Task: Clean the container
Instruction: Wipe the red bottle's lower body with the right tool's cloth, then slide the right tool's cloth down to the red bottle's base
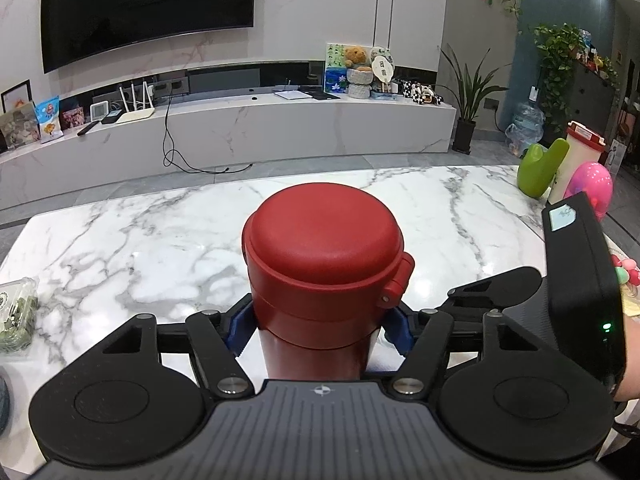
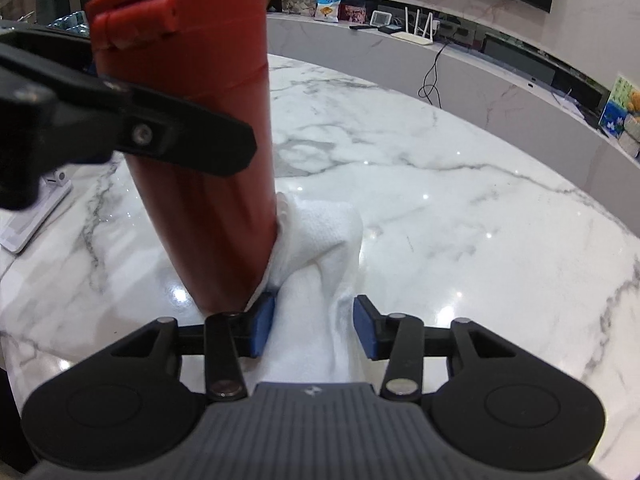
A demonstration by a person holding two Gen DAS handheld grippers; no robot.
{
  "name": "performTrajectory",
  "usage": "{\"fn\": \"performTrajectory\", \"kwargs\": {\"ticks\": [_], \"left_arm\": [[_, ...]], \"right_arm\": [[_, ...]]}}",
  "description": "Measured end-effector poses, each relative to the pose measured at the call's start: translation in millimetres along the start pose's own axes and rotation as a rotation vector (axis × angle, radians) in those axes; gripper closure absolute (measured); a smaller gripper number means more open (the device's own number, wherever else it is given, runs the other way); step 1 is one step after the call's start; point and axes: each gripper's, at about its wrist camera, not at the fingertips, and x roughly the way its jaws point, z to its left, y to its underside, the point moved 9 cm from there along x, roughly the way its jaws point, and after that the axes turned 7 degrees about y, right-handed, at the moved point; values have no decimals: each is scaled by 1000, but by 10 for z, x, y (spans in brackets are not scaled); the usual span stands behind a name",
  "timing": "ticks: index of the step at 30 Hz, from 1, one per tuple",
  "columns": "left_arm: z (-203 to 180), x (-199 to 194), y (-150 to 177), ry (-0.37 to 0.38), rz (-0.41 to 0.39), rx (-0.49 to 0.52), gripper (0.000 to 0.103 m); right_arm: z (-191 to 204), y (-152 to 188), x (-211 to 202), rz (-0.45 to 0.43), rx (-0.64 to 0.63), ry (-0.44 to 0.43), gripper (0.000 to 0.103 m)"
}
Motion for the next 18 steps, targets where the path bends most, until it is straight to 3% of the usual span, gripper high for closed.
{"fn": "performTrajectory", "kwargs": {"ticks": [7,18], "left_arm": [[17,-38,-8,-6,-13,-22,40],[43,-297,-402,9,-155,-100,40]], "right_arm": [[11,-8,12,0,1,-11,69],[-221,-51,-67,-22,64,39,71]]}}
